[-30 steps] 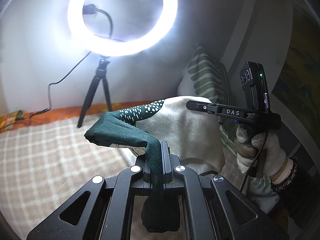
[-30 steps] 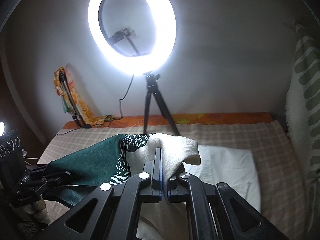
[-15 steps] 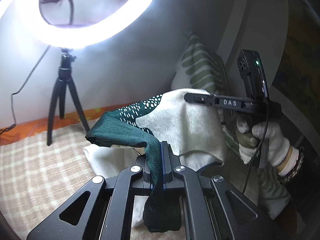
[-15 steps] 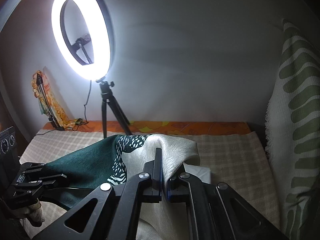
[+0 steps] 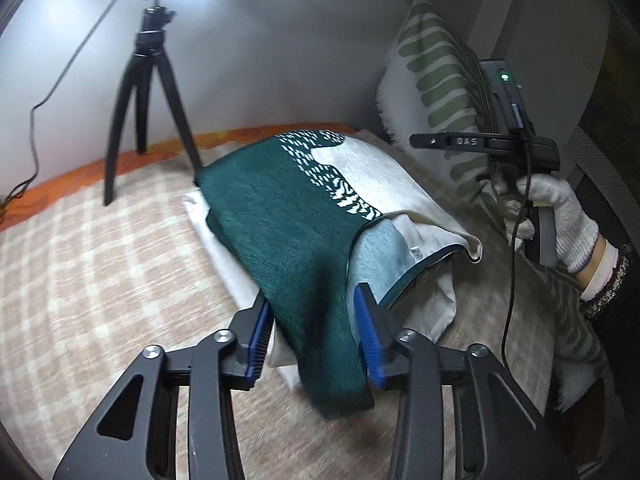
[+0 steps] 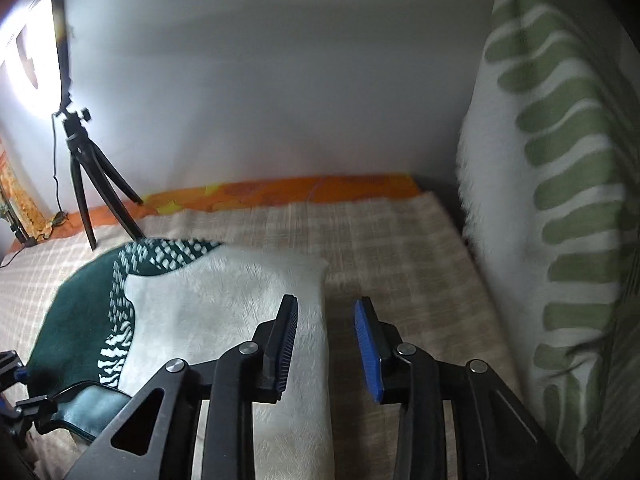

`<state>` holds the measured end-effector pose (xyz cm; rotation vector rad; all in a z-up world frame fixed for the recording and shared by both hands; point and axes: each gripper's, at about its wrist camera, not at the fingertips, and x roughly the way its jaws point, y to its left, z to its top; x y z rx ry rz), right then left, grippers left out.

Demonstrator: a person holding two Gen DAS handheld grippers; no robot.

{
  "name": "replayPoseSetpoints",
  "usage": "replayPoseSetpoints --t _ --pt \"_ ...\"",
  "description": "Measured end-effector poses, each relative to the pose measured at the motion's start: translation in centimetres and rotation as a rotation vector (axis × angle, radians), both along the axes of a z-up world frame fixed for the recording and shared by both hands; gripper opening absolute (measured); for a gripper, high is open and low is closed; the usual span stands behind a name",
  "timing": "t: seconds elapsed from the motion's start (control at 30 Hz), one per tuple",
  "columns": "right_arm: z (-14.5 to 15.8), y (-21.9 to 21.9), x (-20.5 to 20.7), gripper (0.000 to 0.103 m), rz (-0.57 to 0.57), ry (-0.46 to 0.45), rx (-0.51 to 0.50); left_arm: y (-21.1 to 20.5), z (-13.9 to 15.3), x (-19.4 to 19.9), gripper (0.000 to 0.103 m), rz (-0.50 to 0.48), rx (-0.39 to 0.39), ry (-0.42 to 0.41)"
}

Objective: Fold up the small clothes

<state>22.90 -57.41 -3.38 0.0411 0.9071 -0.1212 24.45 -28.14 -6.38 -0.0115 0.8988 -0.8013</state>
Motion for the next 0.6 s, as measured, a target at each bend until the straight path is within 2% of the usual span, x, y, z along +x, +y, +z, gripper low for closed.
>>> replayPoseSetpoints --t 0.23,0.3,0.47,0.6 --pt "2.6 4.5 0.3 0.031 0.155 -0.108 0.069 2.2 1.6 -0.7 0.043 0.025 0.002 -0.034" --pt "2.3 5.9 1.1 0.031 0.182 -0.109 0.075 2.7 2.2 -1.3 0.055 0.04 0.022 -0.061" --pt "-0.2 8.5 4.3 0.034 0.206 -0.052 0.156 3.5 3.0 -2.2 0.063 0.057 0.066 -0.122" --pt "-3.7 9.5 6.0 0.035 0.197 0.045 0.143 4.7 3.5 -2.4 0.063 0.063 0.064 -0.131"
